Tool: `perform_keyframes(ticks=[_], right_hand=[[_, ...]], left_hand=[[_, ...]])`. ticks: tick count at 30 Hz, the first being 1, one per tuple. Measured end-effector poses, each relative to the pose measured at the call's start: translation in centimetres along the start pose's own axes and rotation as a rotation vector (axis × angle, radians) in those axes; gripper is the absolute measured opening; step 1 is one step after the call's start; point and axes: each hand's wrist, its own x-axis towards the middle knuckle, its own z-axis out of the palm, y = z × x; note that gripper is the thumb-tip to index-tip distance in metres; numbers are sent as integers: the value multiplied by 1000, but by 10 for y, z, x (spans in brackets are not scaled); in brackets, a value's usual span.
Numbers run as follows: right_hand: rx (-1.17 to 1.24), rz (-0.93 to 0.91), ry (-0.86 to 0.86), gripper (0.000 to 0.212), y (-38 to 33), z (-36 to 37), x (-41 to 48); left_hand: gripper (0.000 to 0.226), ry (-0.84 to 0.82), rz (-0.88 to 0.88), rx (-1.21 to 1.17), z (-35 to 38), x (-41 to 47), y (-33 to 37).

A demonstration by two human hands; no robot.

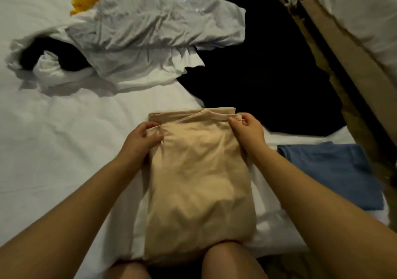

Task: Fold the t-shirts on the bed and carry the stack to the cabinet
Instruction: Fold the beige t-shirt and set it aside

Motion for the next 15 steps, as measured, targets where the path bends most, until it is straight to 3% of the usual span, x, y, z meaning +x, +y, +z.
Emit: perform_keyframes(ticks=[2, 5, 10, 15], right_hand=[[43, -78, 35, 13, -6, 0, 3], [74, -123, 52, 21, -17, -1, 12], [-4, 44, -51, 51, -14, 2, 0], [107, 144, -116, 61, -7, -15, -48]], left_hand=[[23, 50, 80, 2, 2, 2, -1], [28, 67, 121, -49, 1, 7, 4], [36, 99, 79, 36, 7, 0, 4], [64, 117, 23, -8, 12, -38, 0]])
